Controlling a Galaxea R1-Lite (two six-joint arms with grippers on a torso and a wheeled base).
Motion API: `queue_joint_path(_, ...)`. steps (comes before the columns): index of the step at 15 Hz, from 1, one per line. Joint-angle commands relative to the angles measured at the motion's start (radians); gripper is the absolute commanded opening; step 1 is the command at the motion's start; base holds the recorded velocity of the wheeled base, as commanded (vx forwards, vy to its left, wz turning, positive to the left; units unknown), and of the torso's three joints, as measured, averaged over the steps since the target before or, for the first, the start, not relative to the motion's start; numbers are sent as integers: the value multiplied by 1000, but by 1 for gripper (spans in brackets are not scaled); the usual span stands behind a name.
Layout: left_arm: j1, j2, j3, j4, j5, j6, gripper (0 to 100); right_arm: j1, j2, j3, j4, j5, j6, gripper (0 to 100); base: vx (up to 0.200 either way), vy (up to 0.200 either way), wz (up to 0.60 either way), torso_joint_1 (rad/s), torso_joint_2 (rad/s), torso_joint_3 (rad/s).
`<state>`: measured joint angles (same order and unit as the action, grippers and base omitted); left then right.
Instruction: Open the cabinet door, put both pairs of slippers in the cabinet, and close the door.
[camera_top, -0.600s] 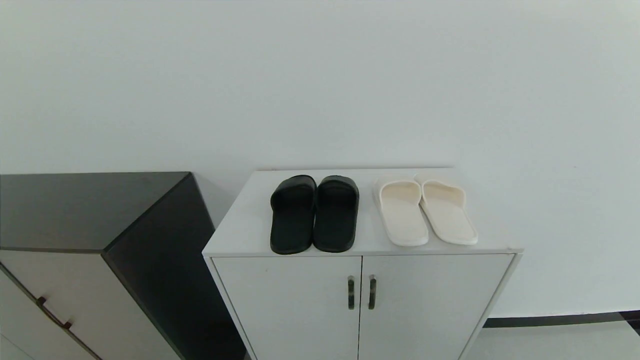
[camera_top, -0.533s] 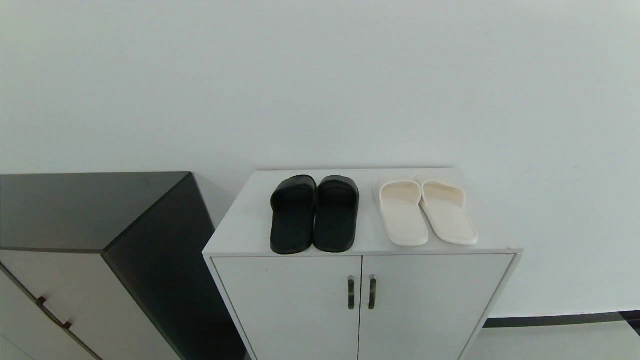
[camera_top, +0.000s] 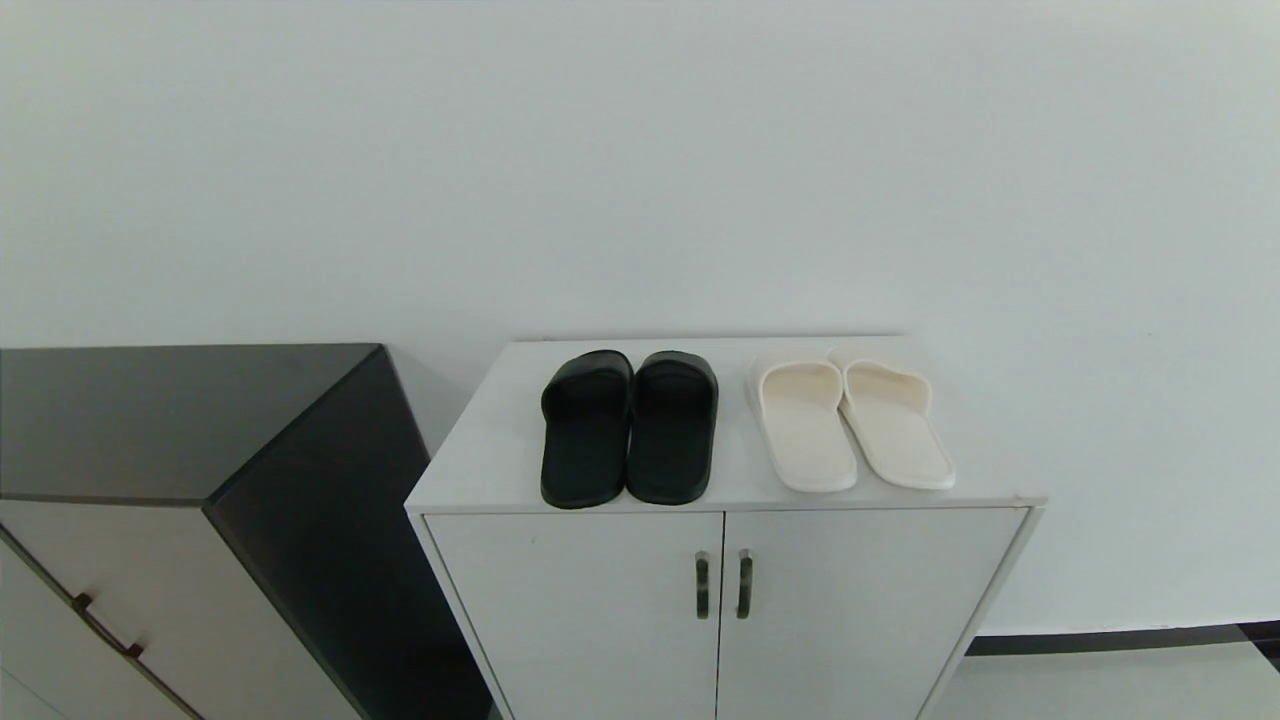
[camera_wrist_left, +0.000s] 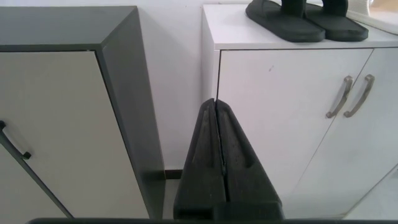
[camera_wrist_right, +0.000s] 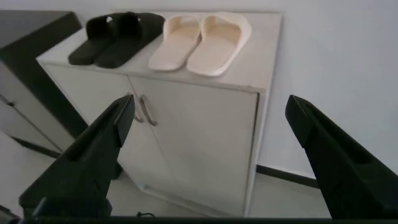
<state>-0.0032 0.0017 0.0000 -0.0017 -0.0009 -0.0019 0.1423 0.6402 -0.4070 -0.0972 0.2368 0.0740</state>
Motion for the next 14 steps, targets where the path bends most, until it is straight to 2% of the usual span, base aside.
queue_joint_path(1, 0, 0, 0, 0, -1, 0, 0, 321, 374, -115, -137, -209, 96, 100, 0, 0, 0, 0, 0, 0)
queue_joint_path(3, 0, 0, 0, 0, -1, -1, 0, 502, 516, -228, -170, -418, 188, 100, 0, 0, 0, 0, 0, 0)
queue_joint_path(4, 0, 0, 0, 0, -1, -1, 0, 522, 595, -292, -176, -487, 194, 100, 0, 0, 0, 0, 0, 0)
queue_joint_path(7, 0, 0, 0, 0, -1, -3, 0, 522, 805, -449, -190, -613, 201, 100, 0, 0, 0, 0, 0, 0)
queue_joint_path(9, 0, 0, 0, 0, -1, -6, 0, 522, 915, -506, -253, -631, 201, 100, 0, 0, 0, 0, 0, 0)
queue_joint_path(12, 0, 0, 0, 2, -1, -6, 0, 516, 1112, -592, -351, -761, 199, 100, 0, 0, 0, 0, 0, 0)
queue_joint_path(14, 0, 0, 0, 0, -1, -6, 0, 497, 1187, -602, -426, -763, 184, 100, 0, 0, 0, 0, 0, 0)
